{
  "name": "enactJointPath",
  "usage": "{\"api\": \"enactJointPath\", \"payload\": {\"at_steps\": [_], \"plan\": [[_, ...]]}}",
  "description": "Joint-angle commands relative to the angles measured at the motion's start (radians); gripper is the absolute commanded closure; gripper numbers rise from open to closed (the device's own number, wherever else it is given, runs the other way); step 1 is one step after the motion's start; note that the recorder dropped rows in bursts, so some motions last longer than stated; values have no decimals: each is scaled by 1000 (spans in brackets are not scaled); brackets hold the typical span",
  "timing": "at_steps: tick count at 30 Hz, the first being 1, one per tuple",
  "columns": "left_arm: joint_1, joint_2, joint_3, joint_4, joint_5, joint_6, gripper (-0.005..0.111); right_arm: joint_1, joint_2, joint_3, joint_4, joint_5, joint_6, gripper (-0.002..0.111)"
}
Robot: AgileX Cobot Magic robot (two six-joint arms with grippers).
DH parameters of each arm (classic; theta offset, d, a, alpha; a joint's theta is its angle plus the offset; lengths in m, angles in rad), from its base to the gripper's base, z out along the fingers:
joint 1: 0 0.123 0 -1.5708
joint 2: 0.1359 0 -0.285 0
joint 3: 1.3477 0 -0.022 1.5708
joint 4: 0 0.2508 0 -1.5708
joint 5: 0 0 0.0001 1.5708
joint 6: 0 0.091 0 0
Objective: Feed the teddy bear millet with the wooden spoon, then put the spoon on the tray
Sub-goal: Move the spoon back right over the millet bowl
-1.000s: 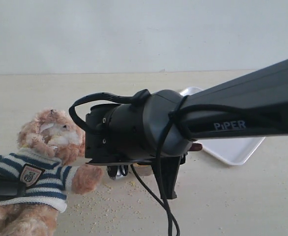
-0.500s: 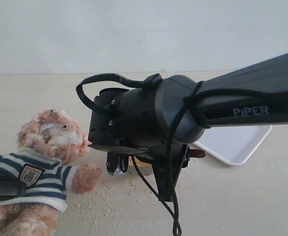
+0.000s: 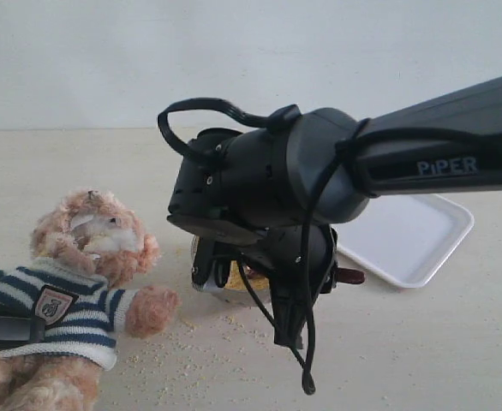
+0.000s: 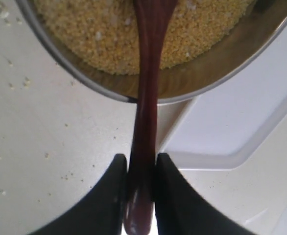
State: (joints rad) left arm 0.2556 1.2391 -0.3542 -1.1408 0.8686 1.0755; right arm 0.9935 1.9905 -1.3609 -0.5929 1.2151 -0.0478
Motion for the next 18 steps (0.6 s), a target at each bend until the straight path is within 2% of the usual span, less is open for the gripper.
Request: {"api": "enactJointPath", "payload": {"at_steps": [1,18], "plan": [[2,-9,4,-14,10,2,102,-22,-14,-59,49,6,-7,108],[2,-9,4,-14,10,2,102,-138,-39,-88,347,6,-41,108]]}}
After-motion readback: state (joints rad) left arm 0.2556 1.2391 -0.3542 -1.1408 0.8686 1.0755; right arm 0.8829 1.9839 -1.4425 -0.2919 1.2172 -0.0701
